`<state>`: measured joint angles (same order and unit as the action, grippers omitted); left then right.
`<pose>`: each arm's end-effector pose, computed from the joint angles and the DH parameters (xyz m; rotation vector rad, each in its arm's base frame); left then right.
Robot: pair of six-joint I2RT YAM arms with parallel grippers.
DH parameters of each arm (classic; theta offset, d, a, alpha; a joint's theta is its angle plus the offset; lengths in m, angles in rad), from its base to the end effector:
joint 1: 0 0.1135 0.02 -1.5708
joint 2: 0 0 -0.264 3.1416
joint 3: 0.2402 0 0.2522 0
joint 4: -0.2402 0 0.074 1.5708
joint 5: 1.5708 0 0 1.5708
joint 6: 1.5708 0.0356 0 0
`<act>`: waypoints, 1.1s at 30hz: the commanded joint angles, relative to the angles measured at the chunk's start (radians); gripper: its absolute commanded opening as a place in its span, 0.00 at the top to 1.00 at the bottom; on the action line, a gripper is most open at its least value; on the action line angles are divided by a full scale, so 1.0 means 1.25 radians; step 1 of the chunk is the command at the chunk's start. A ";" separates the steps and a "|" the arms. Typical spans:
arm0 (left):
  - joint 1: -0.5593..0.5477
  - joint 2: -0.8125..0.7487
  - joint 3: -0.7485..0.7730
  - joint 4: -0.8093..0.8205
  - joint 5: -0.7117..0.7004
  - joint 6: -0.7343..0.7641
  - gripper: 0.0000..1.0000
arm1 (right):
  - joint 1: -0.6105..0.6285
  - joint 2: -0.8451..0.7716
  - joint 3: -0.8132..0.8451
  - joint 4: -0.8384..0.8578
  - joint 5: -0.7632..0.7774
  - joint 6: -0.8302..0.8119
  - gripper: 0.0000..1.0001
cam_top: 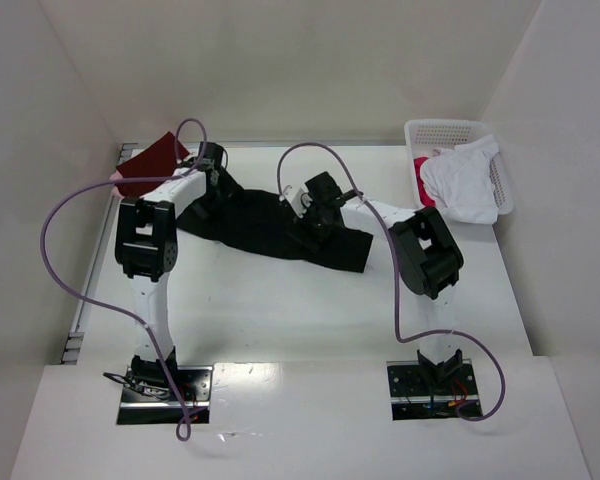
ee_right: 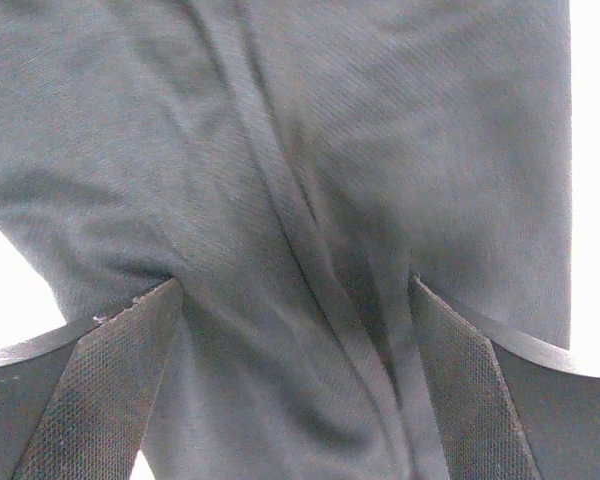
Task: Fold and stack the t-shirts
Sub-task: Rotate the tshirt 90 degrees
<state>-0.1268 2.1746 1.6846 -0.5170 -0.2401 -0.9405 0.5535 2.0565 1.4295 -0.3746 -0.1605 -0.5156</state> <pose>0.4696 -0.0513 0.1767 -1.0849 2.2940 -0.1102 0.3676 0.2338 0.1599 -1.3599 2.1783 0.2206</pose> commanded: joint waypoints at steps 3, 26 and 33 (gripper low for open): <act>0.006 0.054 0.057 -0.005 0.028 0.046 0.00 | 0.097 -0.015 -0.100 -0.035 -0.005 0.064 0.00; -0.207 0.263 0.410 -0.093 0.172 0.252 0.00 | 0.325 -0.200 -0.315 0.103 -0.127 0.361 0.00; -0.218 0.291 0.558 -0.115 0.210 0.318 0.00 | 0.338 -0.207 -0.273 0.102 -0.058 0.365 0.00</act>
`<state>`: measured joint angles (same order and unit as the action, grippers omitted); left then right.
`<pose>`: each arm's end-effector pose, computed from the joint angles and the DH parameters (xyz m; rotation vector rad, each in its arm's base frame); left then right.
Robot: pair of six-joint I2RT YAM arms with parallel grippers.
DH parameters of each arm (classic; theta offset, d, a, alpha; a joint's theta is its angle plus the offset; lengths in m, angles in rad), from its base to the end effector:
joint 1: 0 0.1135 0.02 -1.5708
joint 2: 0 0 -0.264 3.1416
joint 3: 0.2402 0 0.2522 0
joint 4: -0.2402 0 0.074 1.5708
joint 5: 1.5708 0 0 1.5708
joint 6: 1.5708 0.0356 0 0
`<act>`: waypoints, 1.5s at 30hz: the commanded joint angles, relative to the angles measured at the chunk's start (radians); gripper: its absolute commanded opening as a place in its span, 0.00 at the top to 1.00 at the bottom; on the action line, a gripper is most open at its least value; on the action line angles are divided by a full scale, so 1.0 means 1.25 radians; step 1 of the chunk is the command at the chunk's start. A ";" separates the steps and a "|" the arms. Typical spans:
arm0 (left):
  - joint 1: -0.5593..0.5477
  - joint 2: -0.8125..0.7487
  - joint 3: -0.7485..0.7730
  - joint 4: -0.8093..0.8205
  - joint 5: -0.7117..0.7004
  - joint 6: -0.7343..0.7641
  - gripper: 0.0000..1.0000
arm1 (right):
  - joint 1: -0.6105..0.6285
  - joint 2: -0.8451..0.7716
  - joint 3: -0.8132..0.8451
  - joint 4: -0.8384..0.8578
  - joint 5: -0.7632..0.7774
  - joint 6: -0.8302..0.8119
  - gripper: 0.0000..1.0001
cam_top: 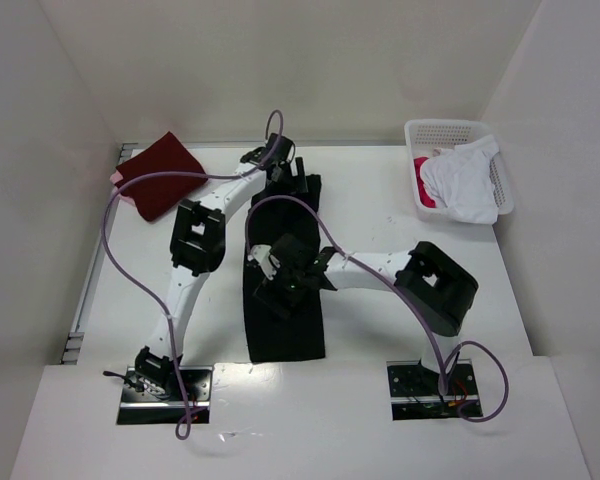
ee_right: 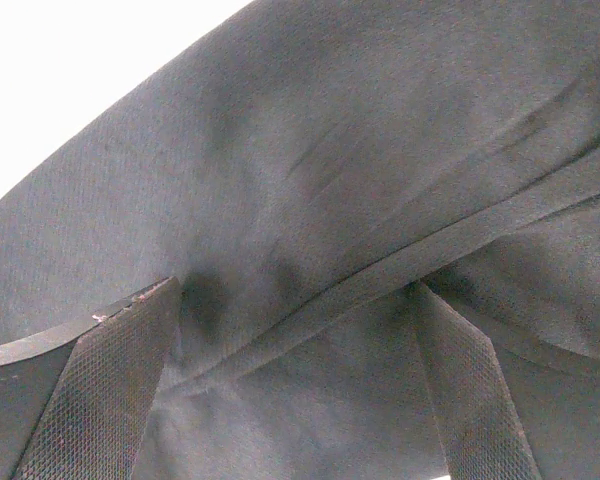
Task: Fold and stack the t-shirts
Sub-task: Rotate the tshirt 90 degrees
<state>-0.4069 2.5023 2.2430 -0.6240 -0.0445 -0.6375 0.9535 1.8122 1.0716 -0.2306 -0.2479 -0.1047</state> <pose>0.5090 -0.2176 0.1815 -0.3068 2.4766 -0.3974 0.2045 0.3032 0.1593 -1.4118 2.2144 0.6320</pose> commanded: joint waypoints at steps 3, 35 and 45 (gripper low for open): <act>0.006 0.104 0.285 -0.122 0.058 0.104 0.00 | 0.018 -0.011 0.029 -0.013 0.027 0.029 0.00; 0.042 -0.876 -0.411 0.009 0.005 0.169 0.00 | -0.382 0.164 0.538 -0.049 -0.028 0.340 0.00; 0.058 -1.149 -0.820 0.094 0.204 0.089 0.00 | -0.336 0.333 0.624 -0.116 0.053 0.383 0.00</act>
<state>-0.3351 1.1190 1.3173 -0.6205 0.0832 -0.4826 0.5079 2.1893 1.7620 -0.3591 -0.2169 0.3226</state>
